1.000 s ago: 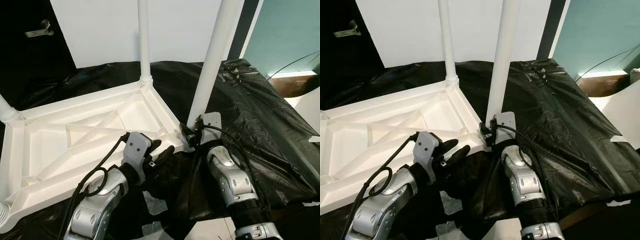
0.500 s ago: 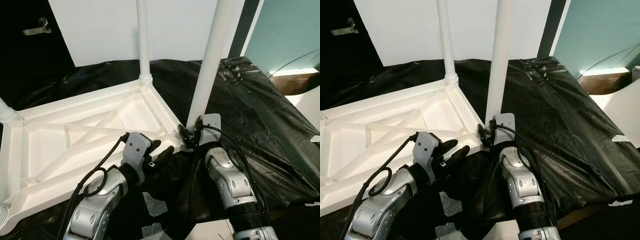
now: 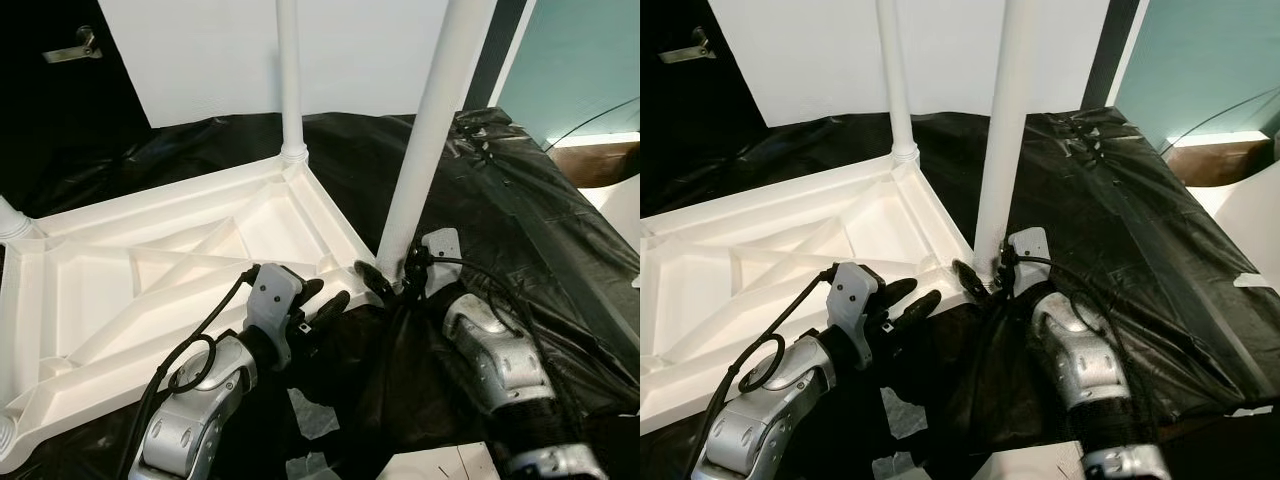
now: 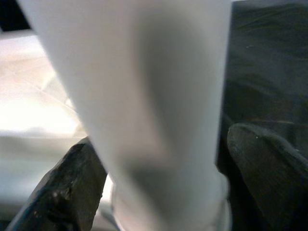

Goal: Building children table

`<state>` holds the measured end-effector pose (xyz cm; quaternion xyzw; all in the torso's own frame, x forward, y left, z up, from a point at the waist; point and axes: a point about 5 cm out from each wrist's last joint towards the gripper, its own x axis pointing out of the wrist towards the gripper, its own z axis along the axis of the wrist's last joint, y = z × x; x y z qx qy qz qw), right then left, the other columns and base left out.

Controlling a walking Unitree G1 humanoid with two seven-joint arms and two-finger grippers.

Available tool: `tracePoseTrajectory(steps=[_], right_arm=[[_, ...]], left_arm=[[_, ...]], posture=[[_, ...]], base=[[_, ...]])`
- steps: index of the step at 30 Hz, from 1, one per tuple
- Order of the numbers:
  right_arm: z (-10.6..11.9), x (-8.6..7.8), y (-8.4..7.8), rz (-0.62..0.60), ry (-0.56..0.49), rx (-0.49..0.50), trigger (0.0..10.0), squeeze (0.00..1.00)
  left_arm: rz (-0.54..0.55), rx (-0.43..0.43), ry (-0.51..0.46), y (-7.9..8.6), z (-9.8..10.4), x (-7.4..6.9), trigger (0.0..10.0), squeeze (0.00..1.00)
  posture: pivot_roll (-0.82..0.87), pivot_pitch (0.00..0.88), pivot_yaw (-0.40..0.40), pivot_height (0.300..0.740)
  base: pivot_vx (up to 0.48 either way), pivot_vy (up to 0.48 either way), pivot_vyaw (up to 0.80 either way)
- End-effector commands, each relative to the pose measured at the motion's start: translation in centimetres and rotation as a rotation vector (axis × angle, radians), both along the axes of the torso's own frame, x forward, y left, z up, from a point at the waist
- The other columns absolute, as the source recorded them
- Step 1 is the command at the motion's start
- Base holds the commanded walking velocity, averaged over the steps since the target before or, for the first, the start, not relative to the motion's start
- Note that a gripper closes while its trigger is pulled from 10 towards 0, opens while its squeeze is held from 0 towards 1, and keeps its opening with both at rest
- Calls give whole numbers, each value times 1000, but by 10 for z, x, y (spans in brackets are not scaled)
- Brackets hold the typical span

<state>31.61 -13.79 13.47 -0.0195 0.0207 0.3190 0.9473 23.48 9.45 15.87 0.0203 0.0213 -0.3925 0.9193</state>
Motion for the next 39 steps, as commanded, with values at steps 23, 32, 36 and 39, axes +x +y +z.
tracePoseTrajectory(steps=[23, 32, 36, 39], right_arm=[[0, 18, -3, 395, 20, -214, 0, 0], [-8, 14, 1, 297, 42, -183, 10000, 0], [-14, 10, 7, 206, 61, -143, 10000, 0], [-19, 6, 14, 117, 78, -105, 10000, 0]], left_arm=[[42, 0, -14, 2, 0, 5, 10000, 0], [29, 0, -14, 0, -1, 6, 10000, 0], [20, 1, -8, -2, -2, 5, 10000, 0], [12, 4, -3, -2, -3, 3, 10000, 0]], posture=[[97, 0, -35, 740], [89, 0, -33, 740], [86, 0, -28, 740], [85, 0, -26, 740]], base=[[0, 0, 0], [0, 0, 0], [0, 0, 0], [0, 0, 0]])
